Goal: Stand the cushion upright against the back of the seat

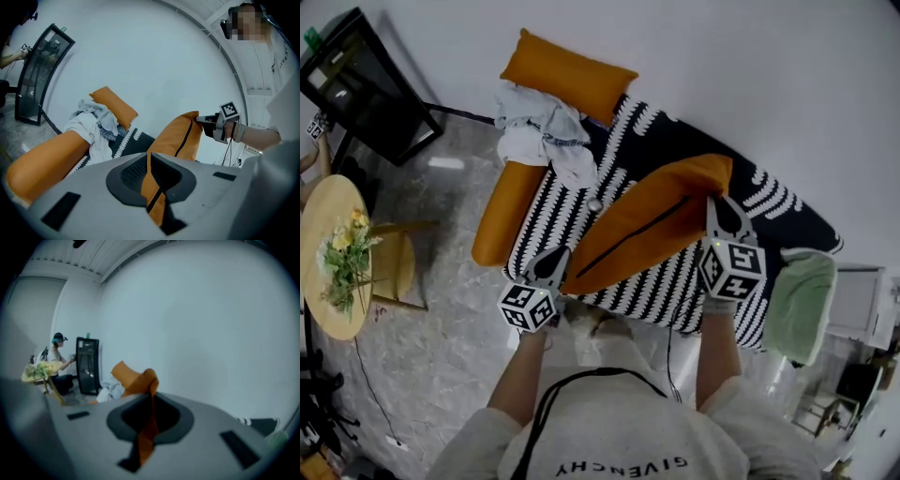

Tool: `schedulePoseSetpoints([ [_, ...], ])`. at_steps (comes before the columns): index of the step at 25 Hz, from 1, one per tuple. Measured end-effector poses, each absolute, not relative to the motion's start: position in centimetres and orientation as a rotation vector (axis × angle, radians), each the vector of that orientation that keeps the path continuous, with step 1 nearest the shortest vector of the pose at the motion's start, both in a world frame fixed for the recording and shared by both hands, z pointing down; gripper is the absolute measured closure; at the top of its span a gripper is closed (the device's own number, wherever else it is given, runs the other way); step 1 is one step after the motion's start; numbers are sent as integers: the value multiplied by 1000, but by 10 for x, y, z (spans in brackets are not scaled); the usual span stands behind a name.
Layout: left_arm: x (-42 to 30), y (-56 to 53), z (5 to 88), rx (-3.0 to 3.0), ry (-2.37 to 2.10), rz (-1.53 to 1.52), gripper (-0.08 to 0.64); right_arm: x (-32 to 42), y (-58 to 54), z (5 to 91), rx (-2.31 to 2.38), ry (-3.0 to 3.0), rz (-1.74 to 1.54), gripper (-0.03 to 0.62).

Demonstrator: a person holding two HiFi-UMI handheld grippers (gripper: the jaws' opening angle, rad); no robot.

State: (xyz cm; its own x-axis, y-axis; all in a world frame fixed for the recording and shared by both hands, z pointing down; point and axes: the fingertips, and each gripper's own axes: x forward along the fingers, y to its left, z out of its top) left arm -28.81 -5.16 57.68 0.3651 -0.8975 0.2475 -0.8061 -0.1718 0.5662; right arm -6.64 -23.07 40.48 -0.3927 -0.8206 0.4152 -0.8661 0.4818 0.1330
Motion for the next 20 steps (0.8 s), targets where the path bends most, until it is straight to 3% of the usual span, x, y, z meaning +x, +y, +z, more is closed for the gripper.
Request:
schedulePoseSetpoints([
  [12, -277, -15, 649, 1842, -1503, -3, 401, -49, -284, 419, 1447, -2264, 116, 560],
  [20, -270, 16, 702, 1634, -1532, -21, 359, -58, -300, 424, 1323, -2278, 26, 563],
])
